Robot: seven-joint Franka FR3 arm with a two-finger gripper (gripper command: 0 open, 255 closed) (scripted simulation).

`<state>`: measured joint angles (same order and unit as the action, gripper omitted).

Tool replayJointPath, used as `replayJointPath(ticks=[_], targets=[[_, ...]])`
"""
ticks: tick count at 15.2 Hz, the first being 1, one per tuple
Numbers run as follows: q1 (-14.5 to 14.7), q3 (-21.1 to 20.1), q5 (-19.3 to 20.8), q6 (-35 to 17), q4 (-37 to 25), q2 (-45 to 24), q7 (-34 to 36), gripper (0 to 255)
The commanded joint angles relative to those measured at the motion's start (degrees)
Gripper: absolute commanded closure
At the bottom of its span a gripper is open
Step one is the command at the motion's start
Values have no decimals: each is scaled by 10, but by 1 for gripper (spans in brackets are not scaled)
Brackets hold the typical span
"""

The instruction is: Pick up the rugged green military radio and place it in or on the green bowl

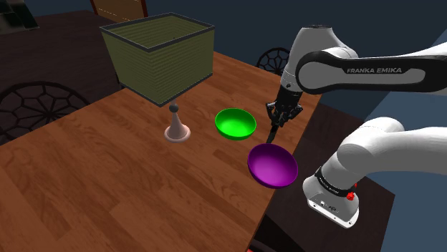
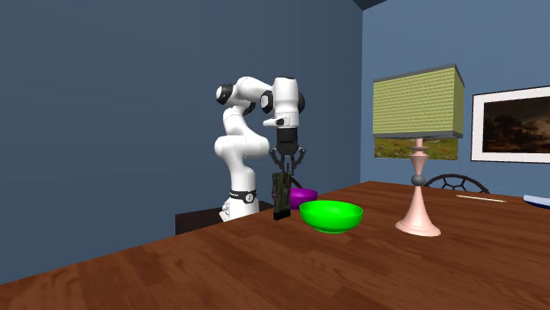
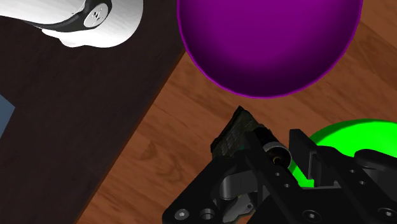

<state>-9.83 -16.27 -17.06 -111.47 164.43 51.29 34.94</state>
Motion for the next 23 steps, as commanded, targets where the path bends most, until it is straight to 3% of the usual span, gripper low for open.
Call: replayJointPath(ticks=[1, 23], targets=[[0, 0, 0, 0, 0, 0, 0, 255], [-16, 36, 39, 176, -159, 18, 13, 255]])
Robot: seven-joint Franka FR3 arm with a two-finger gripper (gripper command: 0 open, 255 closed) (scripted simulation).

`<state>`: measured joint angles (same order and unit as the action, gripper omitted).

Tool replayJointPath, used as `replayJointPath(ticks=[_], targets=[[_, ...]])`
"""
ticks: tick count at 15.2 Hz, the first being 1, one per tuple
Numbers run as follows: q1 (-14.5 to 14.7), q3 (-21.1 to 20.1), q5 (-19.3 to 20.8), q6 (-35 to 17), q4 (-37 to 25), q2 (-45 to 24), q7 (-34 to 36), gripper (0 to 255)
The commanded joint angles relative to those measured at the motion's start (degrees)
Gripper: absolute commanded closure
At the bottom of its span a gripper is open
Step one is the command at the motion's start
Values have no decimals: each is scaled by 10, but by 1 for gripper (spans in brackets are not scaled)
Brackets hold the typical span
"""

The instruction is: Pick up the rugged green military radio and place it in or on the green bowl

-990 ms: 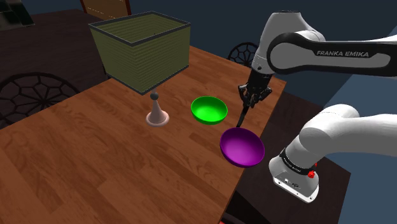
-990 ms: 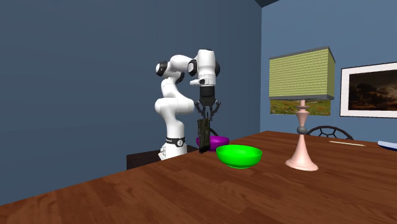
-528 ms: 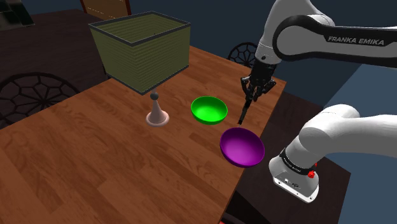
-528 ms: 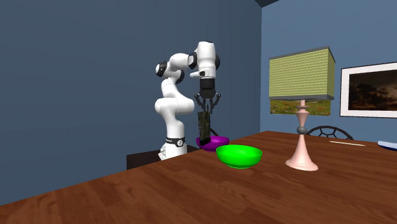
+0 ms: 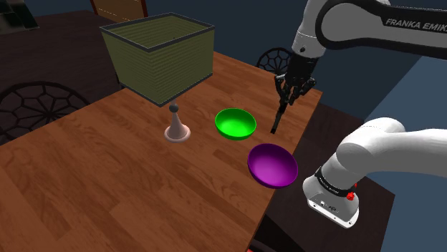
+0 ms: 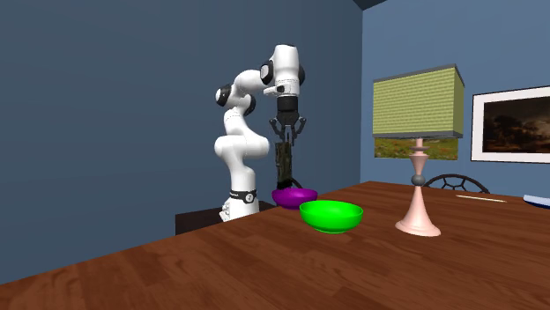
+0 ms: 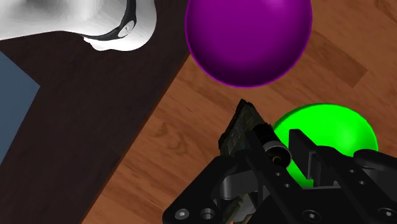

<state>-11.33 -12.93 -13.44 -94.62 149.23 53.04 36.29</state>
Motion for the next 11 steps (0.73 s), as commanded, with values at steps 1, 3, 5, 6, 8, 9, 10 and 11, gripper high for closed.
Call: replayJointPath(ticks=[1, 3, 5, 6, 8, 9, 10, 11], targets=[[-2, 4, 4, 15, -15, -1, 0, 255], [-3, 7, 6, 29, -32, -3, 1, 255], [-4, -1, 4, 25, -53, -27, 7, 255], [-6, -8, 2, 21, -73, -50, 13, 255], [-10, -22, -1, 15, -115, -95, 26, 255], [-12, -29, -2, 13, -136, -118, 33, 255], [-15, -36, -1, 11, -158, -140, 40, 255], [-17, -43, -1, 11, -181, -162, 47, 255]])
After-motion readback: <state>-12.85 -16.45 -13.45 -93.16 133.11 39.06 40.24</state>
